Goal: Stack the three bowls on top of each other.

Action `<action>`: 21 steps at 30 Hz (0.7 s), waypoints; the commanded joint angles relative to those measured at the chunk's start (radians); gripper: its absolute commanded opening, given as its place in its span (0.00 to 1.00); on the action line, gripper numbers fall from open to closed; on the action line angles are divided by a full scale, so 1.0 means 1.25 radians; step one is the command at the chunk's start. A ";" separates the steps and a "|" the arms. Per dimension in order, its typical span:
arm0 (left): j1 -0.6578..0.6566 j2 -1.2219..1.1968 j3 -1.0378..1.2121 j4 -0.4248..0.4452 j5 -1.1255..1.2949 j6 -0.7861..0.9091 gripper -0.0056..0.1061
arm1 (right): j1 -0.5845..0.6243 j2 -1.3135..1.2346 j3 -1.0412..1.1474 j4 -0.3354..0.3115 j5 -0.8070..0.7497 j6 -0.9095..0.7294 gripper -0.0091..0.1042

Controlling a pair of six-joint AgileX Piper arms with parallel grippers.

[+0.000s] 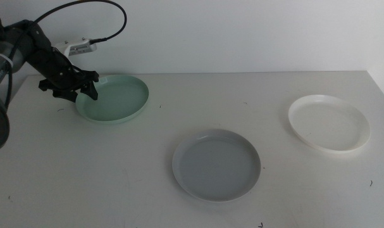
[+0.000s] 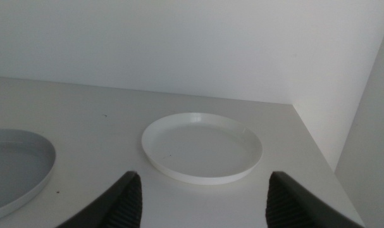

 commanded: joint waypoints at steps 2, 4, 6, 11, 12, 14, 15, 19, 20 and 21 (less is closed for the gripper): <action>0.002 -0.050 -0.022 -0.023 -0.016 -0.001 0.52 | -0.006 -0.022 -0.004 -0.007 -0.057 -0.007 0.52; 0.002 -0.050 -0.022 -0.022 -0.016 -0.001 0.43 | -0.006 -0.022 -0.004 -0.007 -0.057 -0.007 0.52; 0.002 -0.050 -0.024 -0.022 -0.016 -0.001 0.30 | -0.006 -0.022 -0.004 -0.007 -0.057 -0.007 0.52; 0.002 -0.050 -0.024 -0.023 -0.015 -0.001 0.06 | -0.006 -0.022 -0.004 -0.007 -0.057 -0.007 0.52; 0.002 -0.050 -0.024 -0.024 -0.015 -0.001 0.05 | -0.006 -0.022 -0.004 -0.007 -0.057 -0.007 0.52; 0.003 -0.051 -0.024 -0.026 -0.015 -0.010 0.05 | -0.006 -0.022 -0.004 -0.007 -0.057 -0.007 0.52; 0.003 -0.052 -0.024 -0.032 -0.015 -0.011 0.05 | -0.006 -0.022 -0.004 -0.007 -0.057 -0.007 0.52; 0.008 -0.073 -0.024 -0.055 0.005 0.009 0.05 | -0.006 -0.022 -0.004 -0.007 -0.057 -0.007 0.52; 0.009 -0.080 -0.023 -0.064 0.015 0.014 0.05 | -0.006 -0.022 -0.004 -0.007 -0.057 -0.007 0.52; 0.011 -0.088 -0.021 -0.068 0.024 0.018 0.05 | -0.006 -0.022 -0.004 -0.007 -0.057 -0.007 0.52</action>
